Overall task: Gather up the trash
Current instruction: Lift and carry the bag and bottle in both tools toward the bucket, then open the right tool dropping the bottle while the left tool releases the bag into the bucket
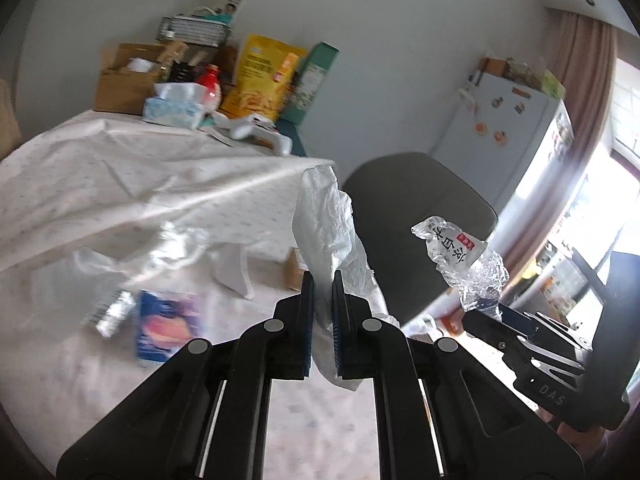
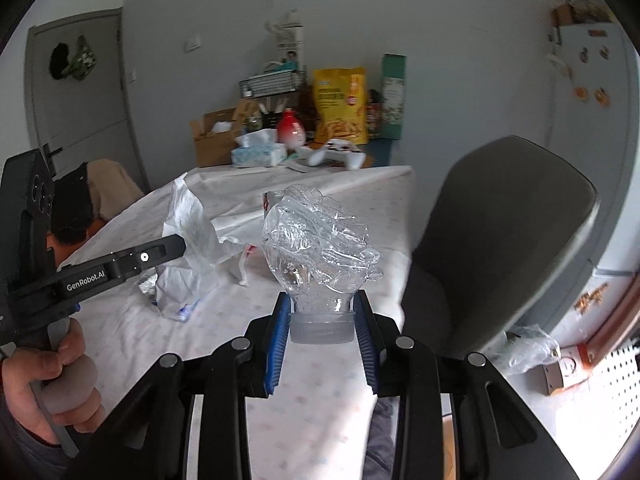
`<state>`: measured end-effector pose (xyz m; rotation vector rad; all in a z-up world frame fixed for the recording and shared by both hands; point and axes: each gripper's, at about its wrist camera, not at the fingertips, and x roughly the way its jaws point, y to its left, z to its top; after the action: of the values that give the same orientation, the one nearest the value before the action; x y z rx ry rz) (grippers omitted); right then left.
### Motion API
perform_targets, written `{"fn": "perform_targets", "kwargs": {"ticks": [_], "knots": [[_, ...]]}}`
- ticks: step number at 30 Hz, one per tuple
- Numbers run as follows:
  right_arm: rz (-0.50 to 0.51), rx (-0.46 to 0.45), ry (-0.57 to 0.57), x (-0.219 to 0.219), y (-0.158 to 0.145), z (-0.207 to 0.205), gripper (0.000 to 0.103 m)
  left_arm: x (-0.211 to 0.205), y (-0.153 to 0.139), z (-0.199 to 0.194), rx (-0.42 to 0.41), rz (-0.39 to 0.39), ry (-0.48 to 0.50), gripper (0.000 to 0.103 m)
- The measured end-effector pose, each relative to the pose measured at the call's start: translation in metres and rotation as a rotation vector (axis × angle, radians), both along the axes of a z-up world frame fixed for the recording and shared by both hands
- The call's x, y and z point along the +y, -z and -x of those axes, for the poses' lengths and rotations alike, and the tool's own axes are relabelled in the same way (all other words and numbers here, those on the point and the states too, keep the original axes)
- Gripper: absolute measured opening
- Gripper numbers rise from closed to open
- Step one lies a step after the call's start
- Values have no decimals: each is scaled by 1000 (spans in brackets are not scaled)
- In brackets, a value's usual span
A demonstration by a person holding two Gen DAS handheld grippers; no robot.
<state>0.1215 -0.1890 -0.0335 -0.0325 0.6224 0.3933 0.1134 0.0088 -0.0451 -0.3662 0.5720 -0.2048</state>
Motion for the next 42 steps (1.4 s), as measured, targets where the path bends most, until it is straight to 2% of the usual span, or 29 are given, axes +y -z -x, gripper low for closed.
{"fn": "perform_targets", "kwargs": {"ticks": [7, 17, 25, 32, 33, 35, 36, 42], "knots": [[-21, 31, 108, -56, 15, 5, 32, -46, 4, -16, 19, -20, 93, 9], [-55, 80, 245, -138, 47, 11, 32, -136, 20, -43, 72, -69, 232, 9], [-88, 165, 349, -202, 89, 16, 32, -215, 45, -55, 137, -139, 361, 9], [-108, 239, 417, -239, 134, 16, 33, -257, 61, -61, 171, -188, 419, 9], [-112, 242, 420, -241, 140, 15, 35, -260, 63, -62, 175, -194, 424, 9], [-130, 259, 429, -246, 154, 13, 64, -266, 69, -63, 188, -209, 433, 9], [-136, 252, 449, -250, 159, 14, 83, -268, 71, -65, 197, -216, 435, 9], [-161, 301, 506, -274, 173, 18, 78, -285, 82, -70, 229, -239, 459, 9]]}}
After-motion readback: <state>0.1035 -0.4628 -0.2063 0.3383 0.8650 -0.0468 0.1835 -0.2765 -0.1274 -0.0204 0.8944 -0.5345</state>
